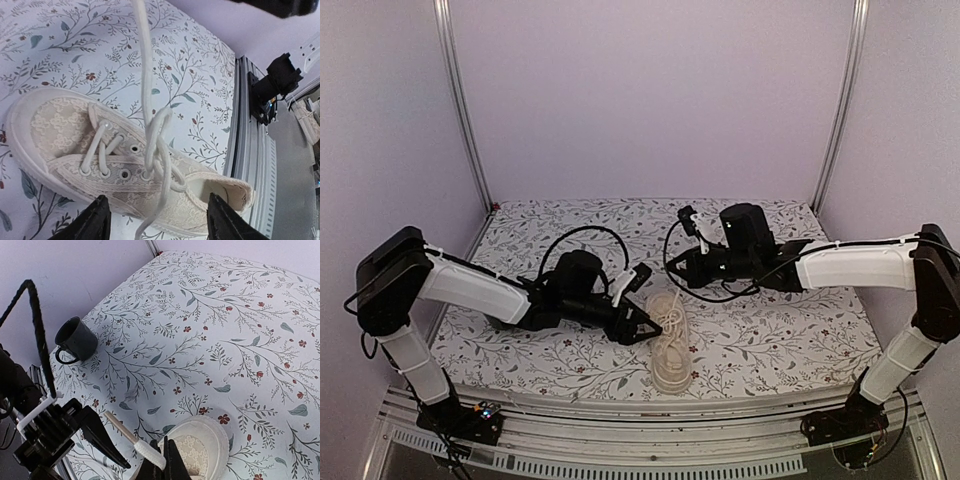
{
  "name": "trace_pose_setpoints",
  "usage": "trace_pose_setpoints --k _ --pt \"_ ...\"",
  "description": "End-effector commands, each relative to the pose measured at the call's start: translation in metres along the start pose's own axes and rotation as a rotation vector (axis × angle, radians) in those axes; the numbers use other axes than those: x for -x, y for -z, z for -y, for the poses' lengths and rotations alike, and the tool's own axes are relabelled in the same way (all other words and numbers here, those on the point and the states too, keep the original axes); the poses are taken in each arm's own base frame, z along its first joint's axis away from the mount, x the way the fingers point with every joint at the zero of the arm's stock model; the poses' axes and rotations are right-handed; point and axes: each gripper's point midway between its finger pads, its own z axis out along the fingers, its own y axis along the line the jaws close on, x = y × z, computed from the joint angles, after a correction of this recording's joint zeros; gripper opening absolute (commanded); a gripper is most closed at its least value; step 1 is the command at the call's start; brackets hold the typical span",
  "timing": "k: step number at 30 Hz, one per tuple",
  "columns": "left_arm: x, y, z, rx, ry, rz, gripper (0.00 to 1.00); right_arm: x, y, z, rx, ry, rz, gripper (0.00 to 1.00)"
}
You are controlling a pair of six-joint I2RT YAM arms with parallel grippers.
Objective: Tie the shoes
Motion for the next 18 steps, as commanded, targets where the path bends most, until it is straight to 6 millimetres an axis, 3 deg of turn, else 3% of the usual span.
trace_pose_setpoints --k 1,6,15,18 --pt "-0.02 -0.007 -0.001 0.021 -0.042 -0.043 0.66 0.004 0.004 -0.003 0.014 -0.04 0.032 0.02" --pt "-0.027 -0.015 0.002 0.019 -0.043 -0.057 0.6 0.006 0.005 -0.005 0.021 -0.054 0.036 0.02" --pt "-0.033 -0.024 0.002 0.042 -0.063 -0.078 0.35 0.006 0.008 -0.005 0.014 -0.054 0.041 0.02" --pt "-0.033 -0.026 0.003 0.05 -0.067 -0.078 0.22 0.007 0.008 -0.004 0.008 -0.057 0.046 0.02"
